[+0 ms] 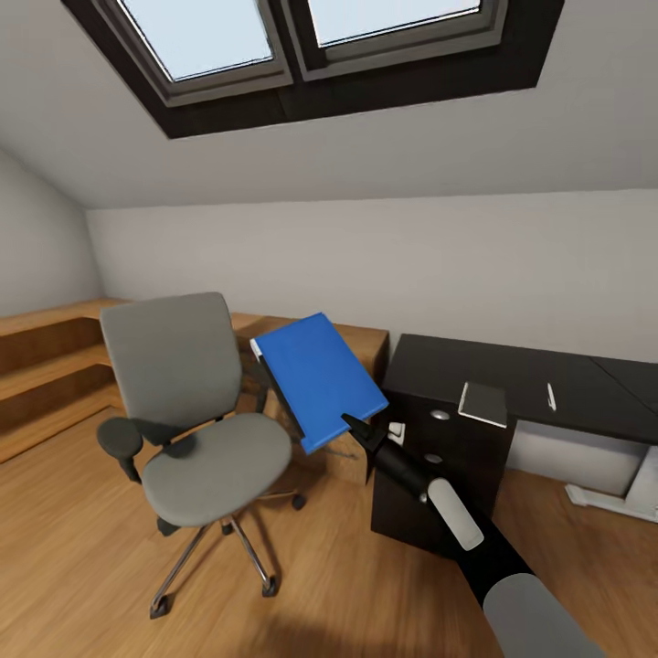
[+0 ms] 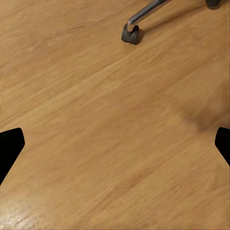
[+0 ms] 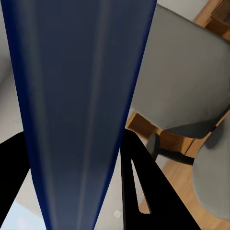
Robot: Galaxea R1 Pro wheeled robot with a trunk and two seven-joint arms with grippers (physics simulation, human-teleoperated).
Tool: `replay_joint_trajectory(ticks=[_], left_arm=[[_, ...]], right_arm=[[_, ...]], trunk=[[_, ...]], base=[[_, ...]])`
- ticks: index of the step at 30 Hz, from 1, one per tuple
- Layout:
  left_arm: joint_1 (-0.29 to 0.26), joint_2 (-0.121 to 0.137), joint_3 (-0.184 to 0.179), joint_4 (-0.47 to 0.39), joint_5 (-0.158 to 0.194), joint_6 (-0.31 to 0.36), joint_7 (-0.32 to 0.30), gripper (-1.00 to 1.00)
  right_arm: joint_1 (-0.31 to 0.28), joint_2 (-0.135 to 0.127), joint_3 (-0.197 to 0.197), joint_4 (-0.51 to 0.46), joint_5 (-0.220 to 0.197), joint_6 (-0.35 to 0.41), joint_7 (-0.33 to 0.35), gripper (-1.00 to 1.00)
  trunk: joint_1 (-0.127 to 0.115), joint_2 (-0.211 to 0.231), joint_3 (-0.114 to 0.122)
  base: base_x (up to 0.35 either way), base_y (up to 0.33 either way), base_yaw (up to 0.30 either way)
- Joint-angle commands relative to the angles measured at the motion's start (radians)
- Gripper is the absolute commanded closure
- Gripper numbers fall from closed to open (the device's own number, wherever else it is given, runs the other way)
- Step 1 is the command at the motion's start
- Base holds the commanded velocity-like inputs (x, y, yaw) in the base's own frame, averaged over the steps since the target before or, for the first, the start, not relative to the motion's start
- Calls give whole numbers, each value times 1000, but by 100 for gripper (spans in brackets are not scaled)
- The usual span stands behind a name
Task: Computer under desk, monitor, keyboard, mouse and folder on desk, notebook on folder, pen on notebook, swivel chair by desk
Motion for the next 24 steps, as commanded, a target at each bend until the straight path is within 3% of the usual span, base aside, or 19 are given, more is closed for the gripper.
replay_joint_trajectory(ticks=[1,13,24], left_arm=[[0,0,-2,-1,10,0,3,-100],[0,0,-2,-1,9,0,3,-100],[0,-2,-3,5,9,0,3,-100]], right_arm=[[-1,0,0,0,-8,8,-4,100],[-1,0,0,-2,-11,9,-32,100],[-1,-32,-4,-5,-10,9,-33,100]], trunk=[[-4,7,1],[-50,91,20],[-92,168,49]], base=[[0,0,-88],[0,0,-27],[0,0,-262]])
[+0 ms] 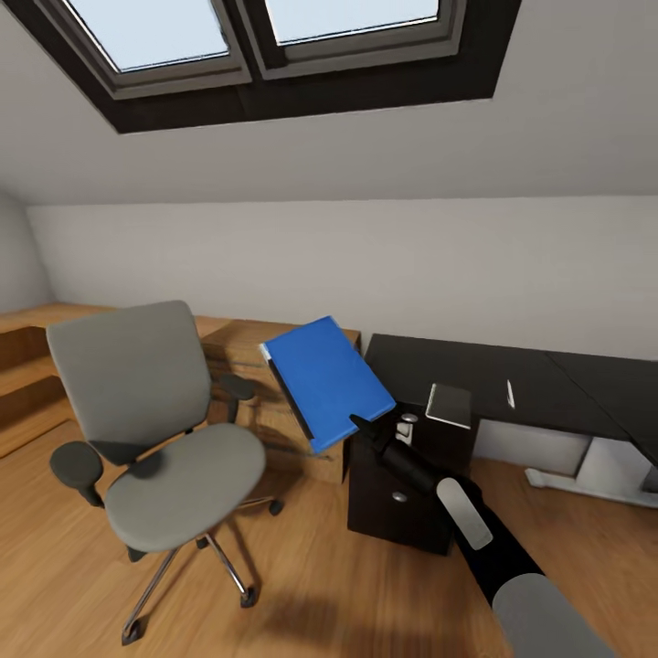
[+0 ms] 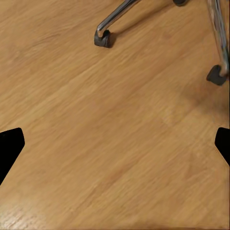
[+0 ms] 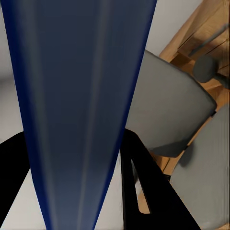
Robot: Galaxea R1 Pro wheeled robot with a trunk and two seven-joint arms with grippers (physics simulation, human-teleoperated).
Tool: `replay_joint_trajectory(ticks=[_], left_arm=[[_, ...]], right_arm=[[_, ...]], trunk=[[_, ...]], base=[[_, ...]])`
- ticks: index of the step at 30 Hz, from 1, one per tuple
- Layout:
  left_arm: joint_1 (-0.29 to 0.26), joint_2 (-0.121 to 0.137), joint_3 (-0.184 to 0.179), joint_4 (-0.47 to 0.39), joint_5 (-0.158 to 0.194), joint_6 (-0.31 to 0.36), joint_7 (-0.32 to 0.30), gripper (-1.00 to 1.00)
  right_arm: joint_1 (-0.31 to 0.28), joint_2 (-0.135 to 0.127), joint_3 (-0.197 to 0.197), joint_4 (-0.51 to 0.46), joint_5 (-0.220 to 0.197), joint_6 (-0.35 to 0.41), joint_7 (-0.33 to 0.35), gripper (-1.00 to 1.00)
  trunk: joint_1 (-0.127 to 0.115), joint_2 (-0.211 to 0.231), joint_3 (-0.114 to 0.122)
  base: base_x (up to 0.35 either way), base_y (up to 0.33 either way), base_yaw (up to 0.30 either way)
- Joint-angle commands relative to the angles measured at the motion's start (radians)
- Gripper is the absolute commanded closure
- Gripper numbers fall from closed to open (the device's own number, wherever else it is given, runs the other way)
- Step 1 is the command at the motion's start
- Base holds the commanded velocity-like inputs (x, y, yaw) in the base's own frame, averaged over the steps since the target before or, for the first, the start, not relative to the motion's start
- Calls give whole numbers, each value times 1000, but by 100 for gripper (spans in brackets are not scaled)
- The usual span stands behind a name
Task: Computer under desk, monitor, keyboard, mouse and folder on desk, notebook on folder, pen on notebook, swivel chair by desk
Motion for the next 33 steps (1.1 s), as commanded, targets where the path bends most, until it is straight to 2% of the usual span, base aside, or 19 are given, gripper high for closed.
replay_joint_trajectory(ticks=[1,3,6,10,15,23,30,33], left_arm=[[0,0,-1,-1,10,0,3,-100],[0,-1,-2,1,9,0,3,-100],[0,-3,-2,2,9,0,3,-100],[0,-4,-2,11,9,0,3,-100],[0,-4,-2,13,8,0,3,-100],[0,-10,-2,14,7,0,3,-100],[0,-10,-2,14,7,0,3,-100],[0,-10,-2,14,7,0,3,-100]], right_arm=[[-1,-2,2,0,-10,7,-1,100],[-1,-11,1,-7,-10,7,-1,100],[-1,-41,1,-48,-11,7,-2,100],[-1,-57,1,-69,-14,8,1,100],[-1,-63,1,-72,-16,22,7,100],[-1,-64,1,-65,-59,27,29,100],[-1,-64,1,-65,-67,29,41,100],[-1,-64,1,-64,-68,28,44,100]], trunk=[[-4,7,2],[-12,21,7],[-23,42,14],[-39,70,25],[-58,105,40],[-88,161,65],[-115,210,87],[-115,210,87]], base=[[0,0,-274],[0,0,-274],[0,0,-274],[0,0,-199],[0,0,-42],[0,0,-3],[0,0,0],[0,0,-13]])
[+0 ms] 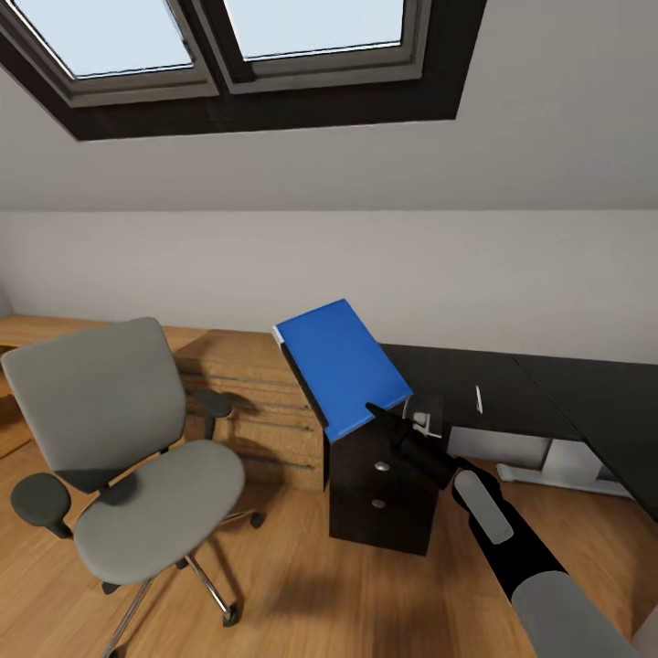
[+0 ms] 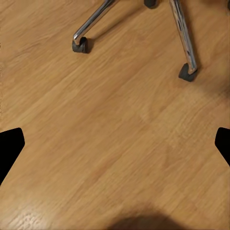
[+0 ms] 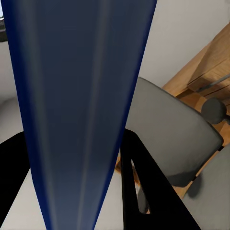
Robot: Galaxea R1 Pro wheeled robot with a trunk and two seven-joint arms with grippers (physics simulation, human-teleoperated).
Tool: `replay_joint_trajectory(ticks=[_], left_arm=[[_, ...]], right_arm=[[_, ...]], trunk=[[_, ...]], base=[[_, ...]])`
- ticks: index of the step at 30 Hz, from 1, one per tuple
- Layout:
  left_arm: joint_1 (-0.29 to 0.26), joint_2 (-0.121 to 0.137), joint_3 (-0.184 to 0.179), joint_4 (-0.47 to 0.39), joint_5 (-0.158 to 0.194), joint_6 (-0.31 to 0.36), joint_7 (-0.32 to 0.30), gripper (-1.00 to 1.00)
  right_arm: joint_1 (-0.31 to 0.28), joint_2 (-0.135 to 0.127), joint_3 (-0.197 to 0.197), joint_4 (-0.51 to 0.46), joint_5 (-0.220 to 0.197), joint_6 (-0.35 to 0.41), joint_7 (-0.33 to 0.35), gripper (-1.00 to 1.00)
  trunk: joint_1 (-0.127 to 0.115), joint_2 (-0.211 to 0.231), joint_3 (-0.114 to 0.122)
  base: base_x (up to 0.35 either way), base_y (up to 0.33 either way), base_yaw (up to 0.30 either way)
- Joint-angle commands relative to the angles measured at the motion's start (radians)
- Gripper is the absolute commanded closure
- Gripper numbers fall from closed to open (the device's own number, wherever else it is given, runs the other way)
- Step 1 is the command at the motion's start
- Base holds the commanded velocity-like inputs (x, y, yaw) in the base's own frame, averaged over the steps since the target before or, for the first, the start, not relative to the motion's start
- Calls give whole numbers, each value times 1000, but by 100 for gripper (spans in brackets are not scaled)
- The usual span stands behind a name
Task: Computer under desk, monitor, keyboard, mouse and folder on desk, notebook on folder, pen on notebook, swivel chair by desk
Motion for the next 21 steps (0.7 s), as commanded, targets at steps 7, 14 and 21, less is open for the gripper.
replay_joint_trajectory(ticks=[7,14,21], left_arm=[[0,0,-1,0,11,0,3,-100],[0,0,-1,0,11,0,3,-100],[0,0,-1,1,11,0,3,-100]], right_arm=[[-1,-3,1,0,-8,7,-4,100],[-1,-19,-2,3,-8,4,-6,100],[-1,-24,-139,34,-5,2,-43,100]], trunk=[[0,-1,4],[0,-1,8],[0,-1,13]], base=[[0,0,-252],[0,0,-270],[0,0,-272]])
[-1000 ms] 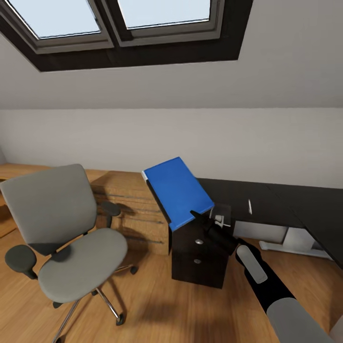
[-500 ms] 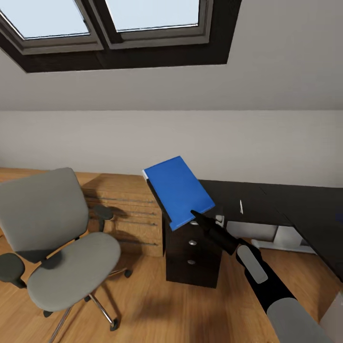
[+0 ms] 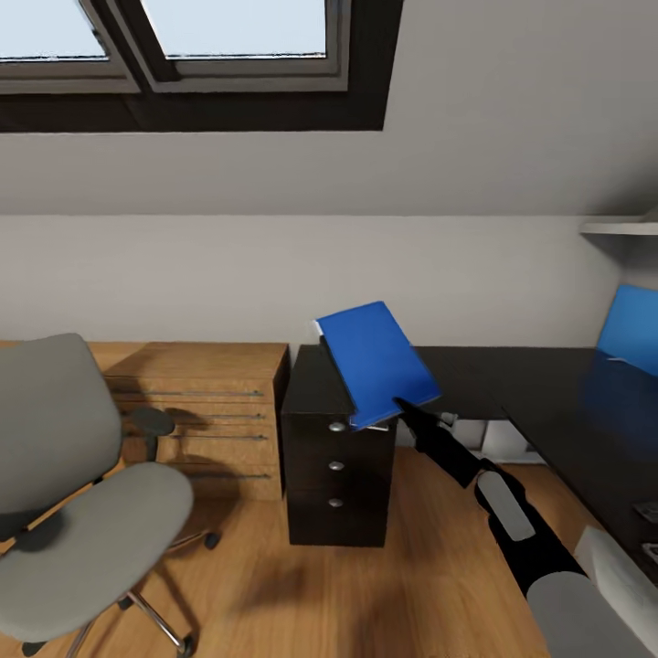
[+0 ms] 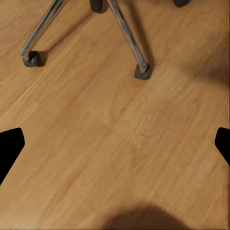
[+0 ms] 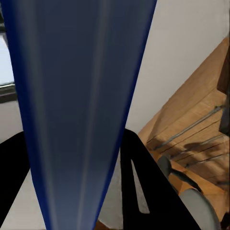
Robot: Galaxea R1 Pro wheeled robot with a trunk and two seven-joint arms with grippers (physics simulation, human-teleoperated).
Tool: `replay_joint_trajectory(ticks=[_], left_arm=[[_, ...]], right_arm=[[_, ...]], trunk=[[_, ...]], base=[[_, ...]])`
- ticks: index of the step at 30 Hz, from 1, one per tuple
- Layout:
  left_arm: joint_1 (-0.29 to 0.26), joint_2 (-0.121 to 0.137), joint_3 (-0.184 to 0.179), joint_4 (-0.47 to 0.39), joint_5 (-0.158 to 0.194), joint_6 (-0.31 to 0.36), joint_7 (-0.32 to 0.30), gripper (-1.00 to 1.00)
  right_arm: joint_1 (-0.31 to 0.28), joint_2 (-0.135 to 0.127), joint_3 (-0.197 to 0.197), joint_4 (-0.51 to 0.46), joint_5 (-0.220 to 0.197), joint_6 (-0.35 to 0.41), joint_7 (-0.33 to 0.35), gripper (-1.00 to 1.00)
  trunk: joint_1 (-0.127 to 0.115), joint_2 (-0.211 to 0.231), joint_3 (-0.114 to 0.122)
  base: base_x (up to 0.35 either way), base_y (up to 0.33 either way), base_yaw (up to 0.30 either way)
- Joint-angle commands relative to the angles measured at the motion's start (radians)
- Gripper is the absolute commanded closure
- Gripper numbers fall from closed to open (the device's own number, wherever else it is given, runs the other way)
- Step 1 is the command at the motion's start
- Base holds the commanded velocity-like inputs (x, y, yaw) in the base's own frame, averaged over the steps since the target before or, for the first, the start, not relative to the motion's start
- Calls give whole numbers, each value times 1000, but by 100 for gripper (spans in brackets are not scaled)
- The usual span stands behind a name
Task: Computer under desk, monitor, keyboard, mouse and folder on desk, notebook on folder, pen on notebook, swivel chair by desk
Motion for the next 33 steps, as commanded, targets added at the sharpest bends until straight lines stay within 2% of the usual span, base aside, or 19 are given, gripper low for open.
replay_joint_trajectory(ticks=[1,6,9,13,20,33], left_arm=[[0,0,-1,-1,10,0,3,-100],[0,0,-2,7,9,0,3,-100],[0,1,-3,8,8,0,3,-100],[0,1,-3,8,9,0,3,-100],[0,2,-2,6,11,0,3,-100],[0,0,-1,7,10,0,3,-100]], right_arm=[[-1,-1,-6,2,-8,7,-6,100],[-1,-15,-56,24,-8,-4,-35,100],[-1,-18,-108,49,-7,-10,-51,100],[-1,-19,-138,56,-6,-38,-86,100],[-1,-20,-145,59,-5,-105,-172,100],[-1,-18,-145,71,-2,-110,-181,100]], trunk=[[0,-1,0],[0,-1,2],[0,-1,3],[0,-1,3],[0,-1,3],[0,-1,3]], base=[[0,0,-273],[0,0,-275],[0,0,-284],[0,0,-288],[0,0,-289],[0,0,-258]])
